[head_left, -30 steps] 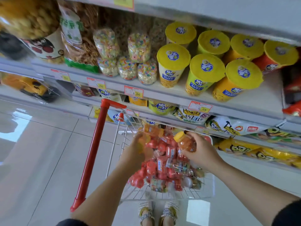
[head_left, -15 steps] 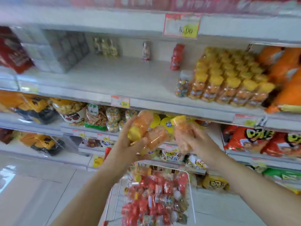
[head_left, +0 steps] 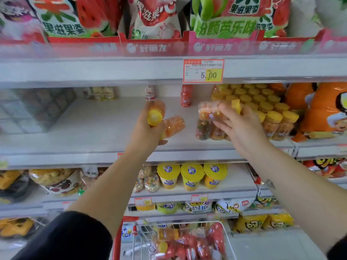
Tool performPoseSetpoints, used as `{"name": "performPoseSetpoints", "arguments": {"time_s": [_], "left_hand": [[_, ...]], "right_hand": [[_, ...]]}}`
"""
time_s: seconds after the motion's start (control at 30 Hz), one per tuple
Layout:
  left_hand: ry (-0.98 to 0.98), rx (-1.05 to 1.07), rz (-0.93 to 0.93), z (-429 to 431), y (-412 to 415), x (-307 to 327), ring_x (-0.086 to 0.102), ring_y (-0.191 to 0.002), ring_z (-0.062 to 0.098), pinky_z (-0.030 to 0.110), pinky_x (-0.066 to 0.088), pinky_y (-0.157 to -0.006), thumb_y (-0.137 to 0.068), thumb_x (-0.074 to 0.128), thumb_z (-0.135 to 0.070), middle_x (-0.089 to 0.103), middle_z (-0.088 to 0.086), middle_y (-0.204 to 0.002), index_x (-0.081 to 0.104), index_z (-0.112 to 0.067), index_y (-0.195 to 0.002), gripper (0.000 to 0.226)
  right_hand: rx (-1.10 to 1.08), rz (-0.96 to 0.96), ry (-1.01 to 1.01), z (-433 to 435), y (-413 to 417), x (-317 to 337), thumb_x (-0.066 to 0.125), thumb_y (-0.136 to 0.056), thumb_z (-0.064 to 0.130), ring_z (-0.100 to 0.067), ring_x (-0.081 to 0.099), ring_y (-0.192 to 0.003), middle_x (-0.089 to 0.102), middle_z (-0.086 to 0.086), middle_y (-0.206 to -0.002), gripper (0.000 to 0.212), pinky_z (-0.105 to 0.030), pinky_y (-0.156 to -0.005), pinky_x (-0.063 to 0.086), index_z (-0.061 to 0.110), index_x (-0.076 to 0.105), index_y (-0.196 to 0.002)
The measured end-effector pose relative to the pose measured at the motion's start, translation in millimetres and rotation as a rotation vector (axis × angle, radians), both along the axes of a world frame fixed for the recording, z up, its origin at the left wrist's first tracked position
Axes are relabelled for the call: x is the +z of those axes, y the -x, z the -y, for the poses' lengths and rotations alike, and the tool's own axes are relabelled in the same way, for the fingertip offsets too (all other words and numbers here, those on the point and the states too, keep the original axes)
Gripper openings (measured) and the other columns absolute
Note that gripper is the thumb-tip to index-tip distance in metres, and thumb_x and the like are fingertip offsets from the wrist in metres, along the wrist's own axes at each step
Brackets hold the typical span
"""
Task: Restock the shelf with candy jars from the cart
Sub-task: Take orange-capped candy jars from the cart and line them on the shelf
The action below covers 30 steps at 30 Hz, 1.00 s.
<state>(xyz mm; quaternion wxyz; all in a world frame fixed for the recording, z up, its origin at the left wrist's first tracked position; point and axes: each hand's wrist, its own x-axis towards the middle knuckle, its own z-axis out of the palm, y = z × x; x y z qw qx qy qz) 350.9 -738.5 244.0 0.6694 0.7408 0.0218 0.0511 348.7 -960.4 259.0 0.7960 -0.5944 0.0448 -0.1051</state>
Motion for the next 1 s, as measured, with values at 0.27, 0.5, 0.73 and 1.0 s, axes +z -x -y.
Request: {"name": "performPoseSetpoints", "arguments": {"time_s": [0.27, 0.5, 0.73, 1.0], "left_hand": [[0.159, -0.011, -0.009, 27.6, -63.7, -17.9, 0.068, -0.087, 0.01, 0.031, 0.056, -0.059, -0.093, 0.059, -0.009, 0.065, -0.012, -0.108, 0.038, -0.048, -0.121, 0.052], [0.328, 0.024, 0.045, 49.3, -91.1, -28.4, 0.067, -0.069, 0.002, 0.031, 0.052, -0.067, -0.098, 0.054, -0.007, 0.069, -0.016, -0.095, 0.041, -0.051, -0.09, 0.046], [0.438, 0.151, 0.104, 58.1, -112.2, -45.0, 0.058, -0.084, 0.008, 0.031, 0.057, -0.064, -0.099, 0.057, -0.015, 0.047, -0.017, -0.099, 0.038, -0.048, -0.127, 0.047], [0.563, 0.206, 0.075, 56.7, -125.4, -56.7, 0.065, -0.092, 0.016, 0.033, 0.055, -0.063, -0.096, 0.062, -0.012, 0.053, -0.012, -0.104, 0.039, -0.044, -0.137, 0.056]], "right_hand": [[-0.243, 0.072, 0.081, -0.5, -55.4, 5.9, 0.079, -0.082, 0.013, -0.01, 0.07, -0.097, 0.06, -0.002, -0.131, 0.064, -0.035, -0.086, 0.059, 0.01, 0.049, -0.138], [-0.232, 0.119, 0.366, 18.3, -105.6, 20.3, 0.074, -0.084, 0.004, -0.004, 0.063, -0.08, 0.061, 0.008, -0.09, 0.025, -0.035, -0.085, 0.058, 0.023, 0.057, -0.085], [-0.394, 0.126, 0.947, 26.4, -159.5, 26.8, 0.08, -0.065, 0.055, -0.018, 0.062, -0.111, 0.068, 0.002, -0.117, 0.05, -0.029, -0.098, 0.047, 0.026, 0.066, -0.104], [-0.27, -0.072, 1.383, 23.6, -199.9, 24.4, 0.08, -0.065, 0.053, -0.026, 0.06, -0.111, 0.065, 0.001, -0.115, 0.046, -0.041, -0.1, 0.046, 0.033, 0.061, -0.102]]}}
